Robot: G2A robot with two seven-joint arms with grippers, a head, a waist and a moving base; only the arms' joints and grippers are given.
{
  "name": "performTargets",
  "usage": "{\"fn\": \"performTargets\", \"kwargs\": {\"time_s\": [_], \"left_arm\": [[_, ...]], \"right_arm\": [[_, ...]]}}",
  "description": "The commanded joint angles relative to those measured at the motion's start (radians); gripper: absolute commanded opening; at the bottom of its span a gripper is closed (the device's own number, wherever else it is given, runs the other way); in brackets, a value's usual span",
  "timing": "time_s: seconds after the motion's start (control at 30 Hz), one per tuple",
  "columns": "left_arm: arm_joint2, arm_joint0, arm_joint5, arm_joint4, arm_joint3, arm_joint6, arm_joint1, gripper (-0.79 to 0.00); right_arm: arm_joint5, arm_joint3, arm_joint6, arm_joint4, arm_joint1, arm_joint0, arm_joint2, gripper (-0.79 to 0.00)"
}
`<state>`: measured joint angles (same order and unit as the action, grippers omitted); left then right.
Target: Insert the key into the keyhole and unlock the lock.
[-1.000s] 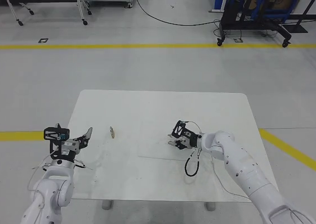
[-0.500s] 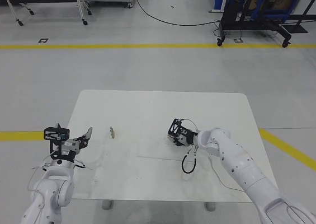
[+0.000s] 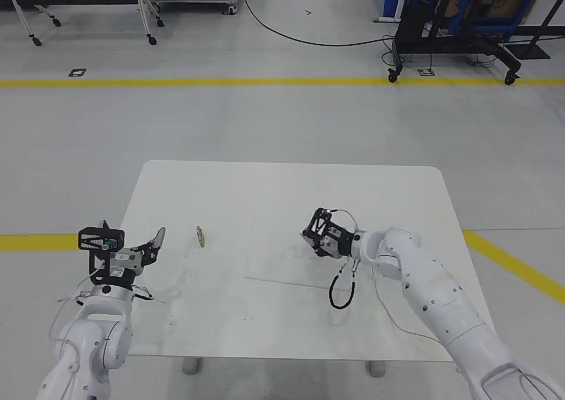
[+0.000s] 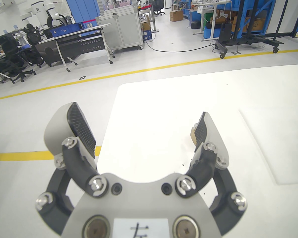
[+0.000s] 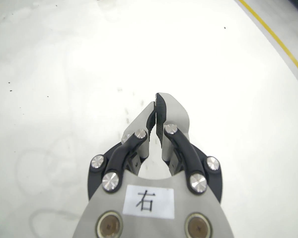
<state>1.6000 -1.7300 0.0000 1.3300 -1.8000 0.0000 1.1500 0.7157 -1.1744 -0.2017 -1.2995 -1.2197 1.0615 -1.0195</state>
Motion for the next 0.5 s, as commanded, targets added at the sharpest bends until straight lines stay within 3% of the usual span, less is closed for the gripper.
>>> {"fn": "performTargets", "kwargs": {"time_s": [0.0, 0.2, 0.47], "left_arm": [[0.000, 0.000, 0.000, 0.000, 0.000, 0.000, 0.000, 0.000], [0.000, 0.000, 0.000, 0.000, 0.000, 0.000, 0.000, 0.000], [0.000, 0.000, 0.000, 0.000, 0.000, 0.000, 0.000, 0.000]], "right_arm": [[0.016, -0.043, 0.024, 0.016, 0.013, 0.029, -0.041, -0.785], [0.101, -0.163, 0.152, 0.207, 0.052, 0.173, -0.215, -0.785], [0.297, -0.126, 0.178, 0.610, 0.082, 0.281, -0.360, -0.785]]}}
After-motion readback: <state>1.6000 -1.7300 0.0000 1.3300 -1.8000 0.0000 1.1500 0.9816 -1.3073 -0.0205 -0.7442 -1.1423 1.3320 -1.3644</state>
